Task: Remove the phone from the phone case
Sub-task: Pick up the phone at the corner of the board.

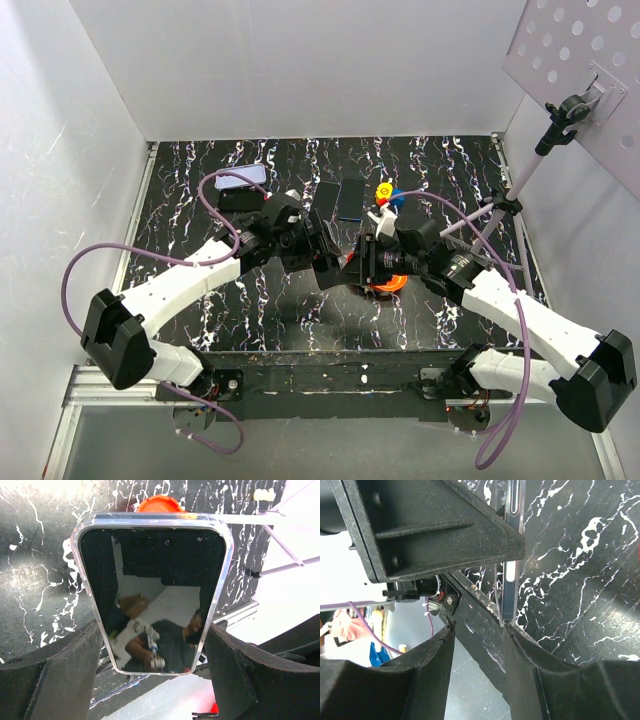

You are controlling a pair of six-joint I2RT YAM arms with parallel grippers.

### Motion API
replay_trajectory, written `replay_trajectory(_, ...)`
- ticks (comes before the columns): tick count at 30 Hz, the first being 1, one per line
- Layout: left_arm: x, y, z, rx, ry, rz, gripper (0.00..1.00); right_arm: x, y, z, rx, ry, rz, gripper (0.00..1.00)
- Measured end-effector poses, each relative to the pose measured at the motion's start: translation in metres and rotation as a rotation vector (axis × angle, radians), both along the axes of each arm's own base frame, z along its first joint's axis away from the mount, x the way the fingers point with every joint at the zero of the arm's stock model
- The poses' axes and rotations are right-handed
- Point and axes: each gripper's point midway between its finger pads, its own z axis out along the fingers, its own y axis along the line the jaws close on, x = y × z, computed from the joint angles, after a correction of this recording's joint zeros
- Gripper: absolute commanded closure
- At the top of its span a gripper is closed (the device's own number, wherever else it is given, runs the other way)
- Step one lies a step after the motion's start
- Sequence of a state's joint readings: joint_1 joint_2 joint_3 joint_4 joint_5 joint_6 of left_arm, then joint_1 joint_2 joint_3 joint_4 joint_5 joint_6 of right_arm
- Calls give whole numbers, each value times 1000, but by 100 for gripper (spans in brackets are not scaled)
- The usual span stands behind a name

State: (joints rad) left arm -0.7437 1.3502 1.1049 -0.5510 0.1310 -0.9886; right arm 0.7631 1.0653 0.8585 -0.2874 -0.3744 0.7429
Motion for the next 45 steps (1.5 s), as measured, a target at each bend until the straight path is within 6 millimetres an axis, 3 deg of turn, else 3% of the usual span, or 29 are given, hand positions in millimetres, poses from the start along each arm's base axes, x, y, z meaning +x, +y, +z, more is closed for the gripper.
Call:
replay_trajectory(8, -8, -2, -15, 52, 54, 14, 100, 13, -4, -14, -62, -14, -86, 53)
replay_trajectory(14, -15, -17, -2, 2, 58, -10, 100, 24, -16, -23, -125, -35, -162, 54)
replay_trajectory(18, -16, -18, 0, -10, 68, -9, 100, 24, -15, -20, -116, -42, -159, 64)
replay_trajectory(22, -17, -22, 5, -32, 75, -15, 100, 23, -2, -19, -70, -12, -126, 71)
replay_trajectory(24, -16, -23, 9, -41, 67, -17, 100, 20, 5, -25, -48, 19, -102, 82)
replay_trajectory(25, -15, -24, 11, -46, 61, -17, 90, 18, 7, -30, -41, 35, -92, 92)
replay_trajectory(26, -14, -22, 10, -36, 53, -15, 73, 16, 11, -30, -23, 41, -77, 99)
replay_trajectory(29, -16, -19, 9, -21, 51, -21, 28, 14, 13, -30, 7, 43, -67, 99)
replay_trajectory(32, -17, -18, 15, -21, 18, -36, 6, 11, 12, -24, 49, 26, -62, 99)
replay_trajectory(35, -15, -16, 38, -59, -72, -66, 2, 7, 3, -12, 107, 46, -83, 99)
replay_trajectory(41, -14, 19, 123, -179, -348, -5, 2, 11, -23, 15, 226, 62, -146, 99)
replay_trajectory(45, -19, 32, 149, -288, -454, 18, 3, 11, -33, 46, 326, 16, -133, 99)
